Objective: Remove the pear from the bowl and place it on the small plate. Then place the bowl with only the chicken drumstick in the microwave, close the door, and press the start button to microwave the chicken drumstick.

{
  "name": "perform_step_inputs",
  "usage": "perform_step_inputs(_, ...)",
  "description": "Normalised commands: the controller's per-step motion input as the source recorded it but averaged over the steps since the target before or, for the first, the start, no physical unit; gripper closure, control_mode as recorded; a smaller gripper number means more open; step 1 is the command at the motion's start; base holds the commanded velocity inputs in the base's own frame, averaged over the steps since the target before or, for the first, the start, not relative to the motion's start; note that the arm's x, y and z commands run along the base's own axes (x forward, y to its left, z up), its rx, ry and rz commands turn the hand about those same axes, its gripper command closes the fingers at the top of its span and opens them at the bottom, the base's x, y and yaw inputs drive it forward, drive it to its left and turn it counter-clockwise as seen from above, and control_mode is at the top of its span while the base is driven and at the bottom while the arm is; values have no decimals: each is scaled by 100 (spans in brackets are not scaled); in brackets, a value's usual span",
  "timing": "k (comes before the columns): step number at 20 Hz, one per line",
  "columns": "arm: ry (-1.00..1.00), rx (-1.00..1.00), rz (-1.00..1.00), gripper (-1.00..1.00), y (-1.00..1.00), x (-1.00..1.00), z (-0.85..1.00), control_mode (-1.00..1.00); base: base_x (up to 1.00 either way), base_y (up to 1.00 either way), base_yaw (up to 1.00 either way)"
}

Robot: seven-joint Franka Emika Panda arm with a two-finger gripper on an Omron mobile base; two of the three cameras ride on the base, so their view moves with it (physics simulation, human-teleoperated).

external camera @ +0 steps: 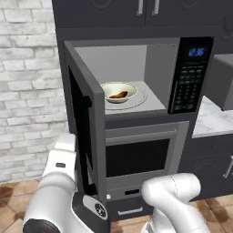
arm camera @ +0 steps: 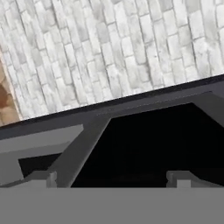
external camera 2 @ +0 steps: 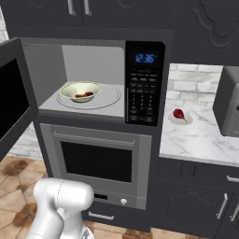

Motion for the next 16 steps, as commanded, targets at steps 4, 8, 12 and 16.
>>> perform_step_inputs(4,3,-14,-6,-100,2,77,-13,-100,0,0,0)
perform_step_inputs(8,1,-1,-9,-100,-38,47,-1,-100,0,0,0)
perform_step_inputs(12,1,0,-8,-100,-72,15,0,-100,0,0,0)
perform_step_inputs(16,3,0,-6,-100,-93,7,0,-100,0,0,0)
